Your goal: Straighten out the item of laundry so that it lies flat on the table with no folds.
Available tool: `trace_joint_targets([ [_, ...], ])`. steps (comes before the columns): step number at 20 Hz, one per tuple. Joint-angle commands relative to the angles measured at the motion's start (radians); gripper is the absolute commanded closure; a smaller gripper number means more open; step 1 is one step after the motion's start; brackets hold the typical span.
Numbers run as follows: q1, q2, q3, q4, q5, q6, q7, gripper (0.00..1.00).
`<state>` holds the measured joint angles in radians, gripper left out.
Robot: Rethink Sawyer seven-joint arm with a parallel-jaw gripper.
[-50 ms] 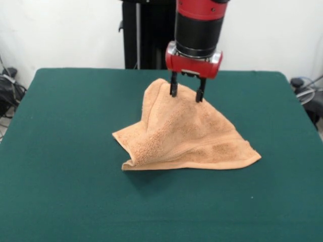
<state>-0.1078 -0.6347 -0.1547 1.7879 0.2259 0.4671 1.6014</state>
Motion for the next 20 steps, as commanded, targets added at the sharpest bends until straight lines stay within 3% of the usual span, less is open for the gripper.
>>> trace_joint_targets([
  [1,-0.042,-0.004,0.101,0.077,-0.062,-0.080,0.072,0.00],
  [9,-0.052,0.044,0.112,0.017,-0.080,-0.058,0.073,0.00],
  [20,-0.005,0.077,0.101,-0.031,-0.059,-0.057,0.116,0.00],
])
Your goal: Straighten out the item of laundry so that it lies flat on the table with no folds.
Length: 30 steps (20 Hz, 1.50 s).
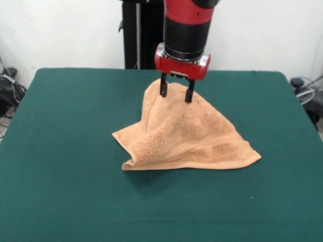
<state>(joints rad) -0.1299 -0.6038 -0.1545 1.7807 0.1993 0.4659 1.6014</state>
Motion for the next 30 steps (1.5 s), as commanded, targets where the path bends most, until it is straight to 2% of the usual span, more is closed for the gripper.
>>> trace_joint_targets([
  [1,0.017,0.044,0.106,-0.023,-0.031,-0.055,0.116,0.00],
  [6,0.042,0.018,0.086,-0.021,-0.023,-0.020,0.136,0.00],
  [11,0.022,-0.004,0.101,-0.009,-0.018,-0.007,0.116,0.00],
  [19,0.051,-0.094,0.084,0.010,-0.002,0.083,0.136,0.00],
  [27,0.028,-0.109,0.090,0.016,-0.008,0.090,0.112,0.00],
  [30,0.011,-0.082,0.096,0.011,-0.019,0.056,0.097,0.00],
])
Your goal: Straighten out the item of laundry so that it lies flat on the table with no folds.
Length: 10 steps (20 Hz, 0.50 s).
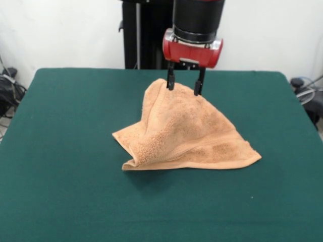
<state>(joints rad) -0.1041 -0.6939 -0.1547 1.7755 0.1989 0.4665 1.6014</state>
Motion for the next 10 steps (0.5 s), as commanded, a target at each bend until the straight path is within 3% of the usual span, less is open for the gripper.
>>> trace_joint_targets([
  [1,-0.019,0.022,0.098,0.008,-0.022,0.046,0.094,0.00],
  [10,-0.015,0.100,0.106,-0.034,-0.034,-0.013,0.096,0.00],
])
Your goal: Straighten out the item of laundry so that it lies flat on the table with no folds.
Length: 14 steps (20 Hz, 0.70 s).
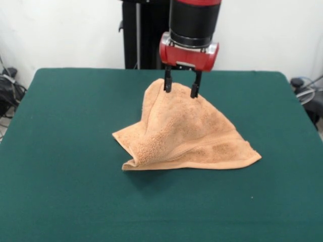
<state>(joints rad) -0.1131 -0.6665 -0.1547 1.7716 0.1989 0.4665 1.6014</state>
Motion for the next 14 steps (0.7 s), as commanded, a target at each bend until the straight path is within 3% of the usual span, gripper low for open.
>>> trace_joint_targets([
  [1,-0.008,0.079,0.109,-0.030,-0.035,-0.023,0.094,0.00],
  [14,0.027,0.128,0.088,-0.064,-0.027,-0.047,0.129,0.00],
])
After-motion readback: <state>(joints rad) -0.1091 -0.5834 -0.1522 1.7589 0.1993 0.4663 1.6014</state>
